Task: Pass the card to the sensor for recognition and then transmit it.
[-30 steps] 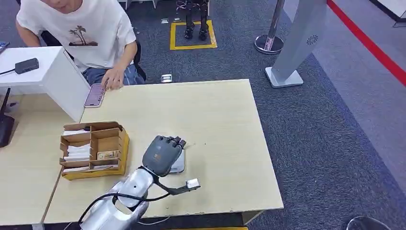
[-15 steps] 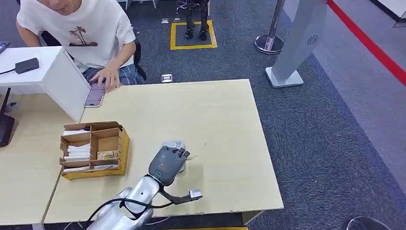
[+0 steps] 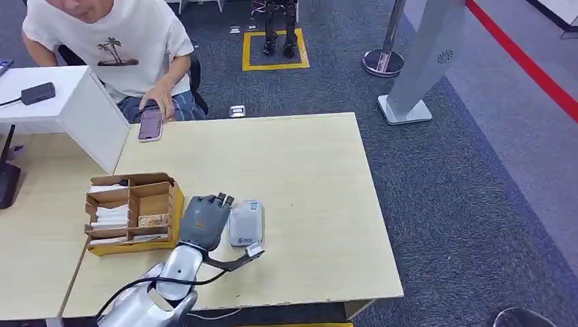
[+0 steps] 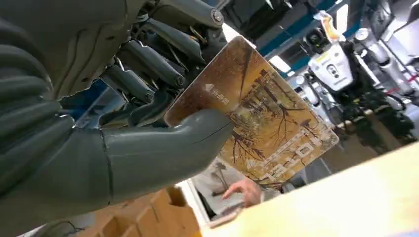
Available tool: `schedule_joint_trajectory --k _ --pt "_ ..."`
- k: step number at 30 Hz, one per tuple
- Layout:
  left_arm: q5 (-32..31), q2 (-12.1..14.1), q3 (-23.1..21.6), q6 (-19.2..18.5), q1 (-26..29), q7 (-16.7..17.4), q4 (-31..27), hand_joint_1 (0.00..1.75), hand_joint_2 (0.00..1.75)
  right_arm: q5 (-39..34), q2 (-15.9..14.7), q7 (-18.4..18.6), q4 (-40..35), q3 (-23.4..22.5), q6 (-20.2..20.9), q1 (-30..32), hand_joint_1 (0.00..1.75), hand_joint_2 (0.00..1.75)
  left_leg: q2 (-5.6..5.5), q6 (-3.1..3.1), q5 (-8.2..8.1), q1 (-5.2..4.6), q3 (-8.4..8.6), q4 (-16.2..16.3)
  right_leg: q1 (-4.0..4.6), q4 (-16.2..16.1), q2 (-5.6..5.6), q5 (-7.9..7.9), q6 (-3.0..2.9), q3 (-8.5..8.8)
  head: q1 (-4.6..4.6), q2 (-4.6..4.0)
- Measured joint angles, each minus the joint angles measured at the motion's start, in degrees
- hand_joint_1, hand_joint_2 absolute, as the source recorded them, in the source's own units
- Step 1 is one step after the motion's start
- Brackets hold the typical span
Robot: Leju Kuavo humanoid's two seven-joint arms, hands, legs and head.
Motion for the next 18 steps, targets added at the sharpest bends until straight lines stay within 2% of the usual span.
schedule_joint_trajectory --k 6,10,18 --pt "-0.02 3.96 -1.27 -0.61 -0.13 2.84 -2.9 1.75 1.75 0.0 0.0 0.04 0.02 -0.02 0.0 -0.01 0.0 0.0 0.0 0.0 0.0 -0.01 0.0 0.0 -0.01 0.0 -0.01 0.0 0.0 0.0 0.02 0.0" --pt "-0.02 4.54 -1.33 -0.63 -0.15 0.48 -2.97 1.75 1.75 -0.17 0.0 0.15 0.02 -0.11 0.0 -0.01 0.0 0.0 0.0 0.0 0.0 -0.03 -0.01 0.01 -0.02 0.0 -0.01 0.0 0.0 0.0 0.02 0.0" --pt "-0.02 4.92 -1.33 -0.63 -0.19 0.37 -2.97 1.75 1.75 -0.17 0.0 0.17 0.09 -0.28 0.0 -0.01 0.0 0.0 -0.01 0.0 0.0 -0.02 0.0 0.01 -0.02 0.0 -0.01 0.0 0.0 0.0 0.0 0.0"
